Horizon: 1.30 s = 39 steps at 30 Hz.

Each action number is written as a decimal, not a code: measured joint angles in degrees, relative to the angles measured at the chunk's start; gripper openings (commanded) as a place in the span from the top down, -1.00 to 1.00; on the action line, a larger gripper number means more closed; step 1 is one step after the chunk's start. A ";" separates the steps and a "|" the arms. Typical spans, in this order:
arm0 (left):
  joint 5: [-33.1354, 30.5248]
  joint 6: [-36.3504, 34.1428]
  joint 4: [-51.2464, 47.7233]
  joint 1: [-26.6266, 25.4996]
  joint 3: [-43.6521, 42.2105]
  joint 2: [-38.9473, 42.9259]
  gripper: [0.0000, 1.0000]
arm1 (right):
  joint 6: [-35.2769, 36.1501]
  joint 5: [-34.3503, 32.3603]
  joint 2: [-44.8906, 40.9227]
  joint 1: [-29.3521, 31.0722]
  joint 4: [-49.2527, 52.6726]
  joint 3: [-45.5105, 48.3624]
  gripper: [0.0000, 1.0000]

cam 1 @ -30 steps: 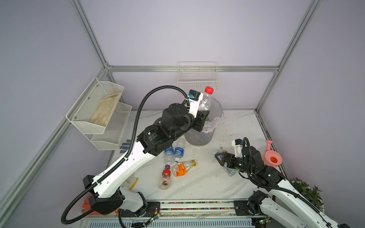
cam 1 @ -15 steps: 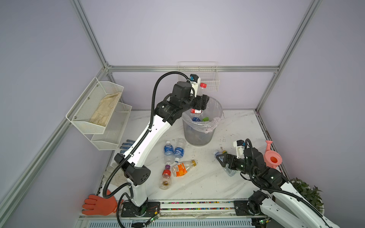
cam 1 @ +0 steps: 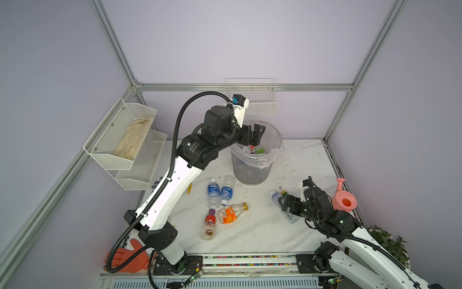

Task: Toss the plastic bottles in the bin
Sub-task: 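Open the left gripper to drop the red-cap bottle into the bin, then close the right gripper around the clear blue-cap water bottle while the left gripper draws back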

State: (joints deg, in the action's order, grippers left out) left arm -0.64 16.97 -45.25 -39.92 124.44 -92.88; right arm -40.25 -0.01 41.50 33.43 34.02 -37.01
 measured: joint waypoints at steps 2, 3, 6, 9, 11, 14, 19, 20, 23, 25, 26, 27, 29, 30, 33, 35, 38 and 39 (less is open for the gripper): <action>-0.04 0.00 0.79 -0.13 -1.46 1.64 -1.00 | -0.81 -1.75 0.63 0.00 1.05 -0.07 -0.95; -0.07 0.00 1.20 -0.26 -2.45 2.36 -1.00 | -1.20 -2.49 0.85 0.00 1.57 -0.09 -0.95; -0.07 -0.02 1.70 -0.74 -5.51 3.80 -1.00 | -1.99 -4.31 1.68 0.00 2.34 -0.11 -0.95; -0.07 -0.02 2.01 -1.14 -8.96 4.90 -1.00 | -2.60 -5.44 3.30 0.00 2.84 -0.15 -0.95; -0.15 0.00 2.36 -1.42 -11.34 5.75 -1.00 | -2.82 -5.92 4.44 0.00 2.89 -0.15 -0.95; -0.28 0.02 2.80 -1.53 -15.17 7.78 -1.00 | -2.97 -6.67 6.01 0.00 2.86 -0.15 -0.95; -0.96 0.66 4.46 -1.81 -22.16 13.88 -1.00 | -2.86 -7.58 9.49 0.00 2.62 -1.42 -0.95; -1.11 0.87 4.85 -1.86 -23.52 15.28 -1.00 | -2.73 -7.76 10.27 0.00 2.58 -1.79 -0.95; -1.46 1.66 6.47 -1.90 -28.11 19.52 -1.00 | -1.90 -8.15 12.57 0.00 2.19 -2.78 -0.95; -1.73 2.12 7.21 -1.90 -30.99 21.77 -1.00 | -1.27 -8.41 14.05 0.00 1.73 -3.23 -0.95; -1.88 2.45 7.52 -1.90 -32.61 22.91 -1.00 | -0.94 -8.59 14.82 0.00 1.44 -3.39 -0.95; -2.05 2.62 7.74 -1.90 -33.73 23.63 -1.00 | -0.59 -8.72 15.45 0.00 1.16 -3.41 -0.95; -2.54 3.50 8.35 -1.90 -37.13 25.66 -1.00 | -0.04 -8.76 16.72 0.00 0.87 -3.39 -0.94; -2.69 3.72 8.48 -1.90 -38.49 26.45 -1.00 | 0.11 -8.76 17.14 0.00 0.66 -3.39 -0.95; -3.13 4.92 8.72 -1.90 -43.08 29.35 -1.00 | 0.81 -8.76 18.67 0.00 -0.48 -3.37 -0.93; -3.43 5.60 8.79 -1.90 -45.75 31.45 -1.00 | 1.20 -8.76 19.80 0.02 -1.16 -3.37 -0.91; -3.96 6.62 8.98 -1.90 -49.22 34.49 -1.00 | 1.86 -8.76 21.66 0.15 -2.08 -3.37 -0.89; -4.09 6.75 9.07 -1.90 -50.10 35.28 -1.00 | 2.01 -8.79 22.16 0.24 -2.25 -3.37 -0.89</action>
State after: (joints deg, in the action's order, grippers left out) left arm -4.73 23.73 -36.18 -41.82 74.35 -57.60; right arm -38.24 -8.80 63.66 33.67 31.77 -40.38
